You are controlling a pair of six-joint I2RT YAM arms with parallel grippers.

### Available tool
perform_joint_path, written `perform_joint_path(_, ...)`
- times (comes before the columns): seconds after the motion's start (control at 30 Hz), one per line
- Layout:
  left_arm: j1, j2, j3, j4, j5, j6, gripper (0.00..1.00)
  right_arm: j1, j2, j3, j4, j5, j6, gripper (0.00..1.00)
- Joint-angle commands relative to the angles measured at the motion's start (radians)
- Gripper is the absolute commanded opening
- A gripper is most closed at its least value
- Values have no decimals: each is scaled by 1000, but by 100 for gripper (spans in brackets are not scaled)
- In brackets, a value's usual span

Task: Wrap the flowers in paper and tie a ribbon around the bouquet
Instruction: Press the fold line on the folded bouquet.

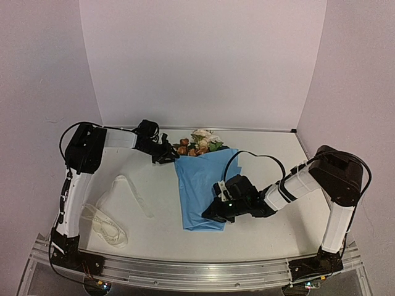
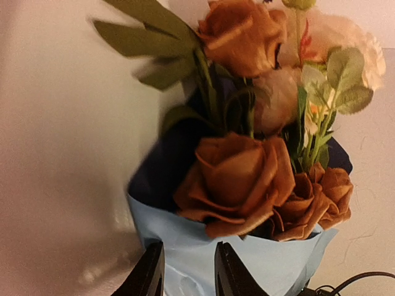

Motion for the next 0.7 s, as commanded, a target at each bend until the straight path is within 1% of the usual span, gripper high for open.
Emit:
perform_joint_path(0.0, 47, 81, 120, -129, -34, 75, 30, -2, 28, -46, -215, 61, -7, 6)
perform_joint_path(0.1, 48, 50, 172, -150, -27, 116, 31, -2, 19, -35, -224, 59, -5, 6)
perform_joint_path(0.17, 47, -3, 158, -152, -32, 137, 33, -2, 10, -23, -239, 58, -5, 6)
perform_joint_path(0.23, 44, -90, 103, -144, -28, 144, 35, -2, 5, -12, -249, 58, -3, 6)
perform_joint_path(0.33, 10, -240, -41, -91, -17, 136, 36, -2, 2, -3, -253, 58, 5, 6)
perform_joint_path(0.47, -94, -399, -281, 35, -3, 63, 34, -3, 6, 0, -254, 61, 13, 6)
perform_joint_path(0.6, -201, -482, -501, 208, -11, -74, 31, -2, 9, 0, -255, 64, 16, 6)
perform_joint_path(0.67, -243, -501, -587, 298, -15, -138, 31, -3, 12, 0, -255, 63, 16, 6)
